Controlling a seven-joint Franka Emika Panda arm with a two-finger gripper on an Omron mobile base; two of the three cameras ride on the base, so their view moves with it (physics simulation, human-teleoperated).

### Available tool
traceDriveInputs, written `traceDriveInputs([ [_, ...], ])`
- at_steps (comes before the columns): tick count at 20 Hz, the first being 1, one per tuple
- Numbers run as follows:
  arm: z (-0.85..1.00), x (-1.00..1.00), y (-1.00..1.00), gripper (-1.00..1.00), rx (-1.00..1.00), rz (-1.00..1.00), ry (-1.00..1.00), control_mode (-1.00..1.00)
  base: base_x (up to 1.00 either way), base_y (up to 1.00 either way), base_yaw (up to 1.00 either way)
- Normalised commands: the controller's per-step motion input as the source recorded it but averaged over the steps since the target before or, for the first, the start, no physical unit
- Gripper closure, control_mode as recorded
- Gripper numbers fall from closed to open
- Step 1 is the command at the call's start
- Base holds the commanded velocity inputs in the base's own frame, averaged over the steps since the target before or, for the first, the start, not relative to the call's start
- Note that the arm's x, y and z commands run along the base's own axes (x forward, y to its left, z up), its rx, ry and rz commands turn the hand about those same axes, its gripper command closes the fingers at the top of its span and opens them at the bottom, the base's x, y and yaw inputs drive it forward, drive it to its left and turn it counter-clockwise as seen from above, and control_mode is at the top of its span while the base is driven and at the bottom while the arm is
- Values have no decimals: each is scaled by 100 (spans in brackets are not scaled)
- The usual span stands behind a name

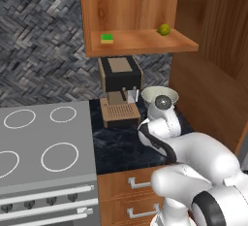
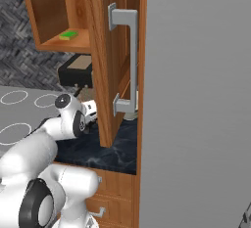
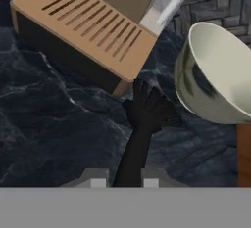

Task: Pick the dish brush and sponge from the cabinet and place them on the counter.

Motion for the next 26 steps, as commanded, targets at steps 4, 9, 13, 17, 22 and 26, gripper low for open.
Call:
traceDriveInputs([
  [4, -68, 16, -9, 100, -4, 0, 0, -100, 0, 0, 0],
  [9, -56, 12, -7, 100, -3, 0, 0, -100, 0, 0, 0],
  [13, -46, 11, -4, 100, -2, 0, 1, -100, 0, 0, 0],
  [17, -52, 3, -7, 100, -2, 0, 1, -100, 0, 0, 0],
  [22, -41, 3, -5, 100, -2, 0, 0, -100, 0, 0, 0],
  [26, -30, 4, -1, 100, -1, 0, 0, -100, 0, 0, 0],
])
